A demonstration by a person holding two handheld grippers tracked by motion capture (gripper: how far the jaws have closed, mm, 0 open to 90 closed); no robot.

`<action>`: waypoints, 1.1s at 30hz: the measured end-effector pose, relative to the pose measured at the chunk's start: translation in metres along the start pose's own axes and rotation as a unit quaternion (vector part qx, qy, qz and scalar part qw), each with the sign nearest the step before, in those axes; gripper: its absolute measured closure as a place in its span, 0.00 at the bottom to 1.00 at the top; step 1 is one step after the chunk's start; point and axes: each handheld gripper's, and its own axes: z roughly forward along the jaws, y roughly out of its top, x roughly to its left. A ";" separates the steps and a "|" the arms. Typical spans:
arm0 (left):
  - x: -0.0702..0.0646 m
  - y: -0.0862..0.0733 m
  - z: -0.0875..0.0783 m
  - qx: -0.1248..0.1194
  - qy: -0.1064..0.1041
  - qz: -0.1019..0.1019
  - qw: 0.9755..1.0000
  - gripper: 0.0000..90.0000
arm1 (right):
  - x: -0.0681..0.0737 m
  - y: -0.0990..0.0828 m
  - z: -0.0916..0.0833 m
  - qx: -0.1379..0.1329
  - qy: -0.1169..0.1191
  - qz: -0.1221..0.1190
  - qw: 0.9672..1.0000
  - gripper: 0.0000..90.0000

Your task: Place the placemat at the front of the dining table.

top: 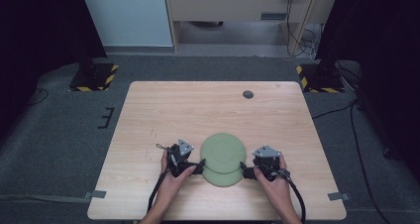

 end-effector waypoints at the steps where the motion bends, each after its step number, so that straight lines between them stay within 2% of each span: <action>1: 0.000 0.000 0.000 0.001 0.000 -0.001 1.000 0.00 | 0.000 0.000 0.000 -0.001 0.000 0.002 1.000 0.06; 5: 0.001 0.002 0.003 0.003 0.003 -0.008 1.000 0.00 | 0.000 0.001 0.002 -0.002 -0.006 0.004 1.000 0.03; 10: 0.001 0.003 0.003 0.000 0.007 -0.005 1.000 0.00 | -0.002 0.002 0.007 -0.006 -0.014 0.014 1.000 0.02; 14: 0.001 0.003 0.002 0.000 0.005 -0.005 1.000 0.02 | -0.002 0.002 0.005 -0.006 -0.011 0.018 1.000 0.06; 23: -0.001 0.003 0.003 0.000 0.005 -0.005 1.000 0.00 | 0.001 0.002 0.003 -0.002 -0.001 0.007 1.000 0.06; 27: 0.000 0.003 0.004 0.000 0.006 -0.008 1.000 0.00 | 0.001 0.002 0.006 -0.006 -0.008 0.011 1.000 0.02; 33: 0.000 0.004 0.005 -0.001 0.007 -0.009 1.000 0.00 | 0.000 0.003 0.008 -0.009 -0.016 0.015 1.000 0.03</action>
